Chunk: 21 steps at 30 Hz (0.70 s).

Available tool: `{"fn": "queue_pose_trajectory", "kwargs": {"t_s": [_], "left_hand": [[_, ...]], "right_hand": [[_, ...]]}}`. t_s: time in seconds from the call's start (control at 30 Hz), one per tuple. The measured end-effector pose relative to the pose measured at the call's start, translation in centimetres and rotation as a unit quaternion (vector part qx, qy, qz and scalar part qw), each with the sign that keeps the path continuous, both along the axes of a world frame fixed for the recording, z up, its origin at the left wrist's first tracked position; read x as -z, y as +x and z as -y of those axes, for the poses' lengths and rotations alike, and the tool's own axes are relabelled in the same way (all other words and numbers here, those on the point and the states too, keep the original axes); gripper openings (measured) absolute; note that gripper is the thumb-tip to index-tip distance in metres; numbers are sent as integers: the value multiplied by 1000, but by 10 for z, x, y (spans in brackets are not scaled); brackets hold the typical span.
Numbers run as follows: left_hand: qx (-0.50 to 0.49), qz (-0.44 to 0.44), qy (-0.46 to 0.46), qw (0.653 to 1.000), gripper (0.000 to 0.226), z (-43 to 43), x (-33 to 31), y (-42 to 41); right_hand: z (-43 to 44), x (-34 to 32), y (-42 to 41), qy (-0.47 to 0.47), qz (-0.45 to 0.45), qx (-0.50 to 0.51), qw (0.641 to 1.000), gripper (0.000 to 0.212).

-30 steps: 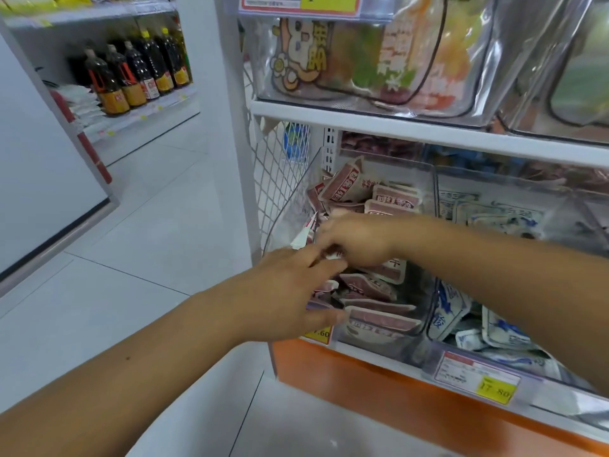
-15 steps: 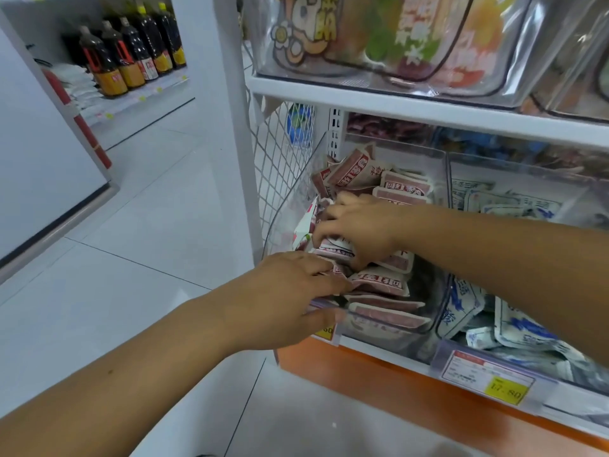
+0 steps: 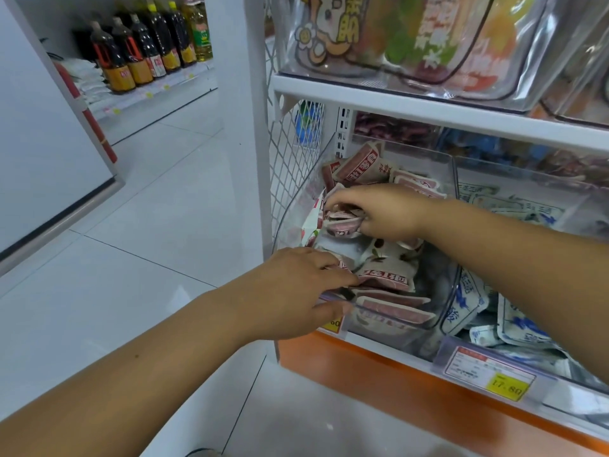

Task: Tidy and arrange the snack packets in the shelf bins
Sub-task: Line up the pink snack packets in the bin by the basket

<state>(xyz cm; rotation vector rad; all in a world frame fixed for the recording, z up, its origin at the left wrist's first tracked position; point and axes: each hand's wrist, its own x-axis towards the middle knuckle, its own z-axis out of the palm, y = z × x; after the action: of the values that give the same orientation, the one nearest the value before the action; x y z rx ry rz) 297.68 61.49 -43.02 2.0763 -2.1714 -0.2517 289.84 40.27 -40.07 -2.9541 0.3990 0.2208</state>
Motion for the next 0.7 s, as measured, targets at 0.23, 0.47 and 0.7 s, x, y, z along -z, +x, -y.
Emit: {"fn": "queue_pose_trajectory", "kwargs": {"t_s": [0.23, 0.47, 0.7], "left_hand": [[-42, -22, 24, 999, 56, 1, -4, -2], [-45, -28, 44, 998, 61, 3, -6, -1], [-31, -22, 9, 999, 62, -1, -3, -1]], "right_hand": [[16, -6, 4, 71, 57, 68, 994, 42], [8, -2, 5, -7, 24, 10, 1000, 45], [-8, 7, 3, -140, -62, -42, 987, 37]]}}
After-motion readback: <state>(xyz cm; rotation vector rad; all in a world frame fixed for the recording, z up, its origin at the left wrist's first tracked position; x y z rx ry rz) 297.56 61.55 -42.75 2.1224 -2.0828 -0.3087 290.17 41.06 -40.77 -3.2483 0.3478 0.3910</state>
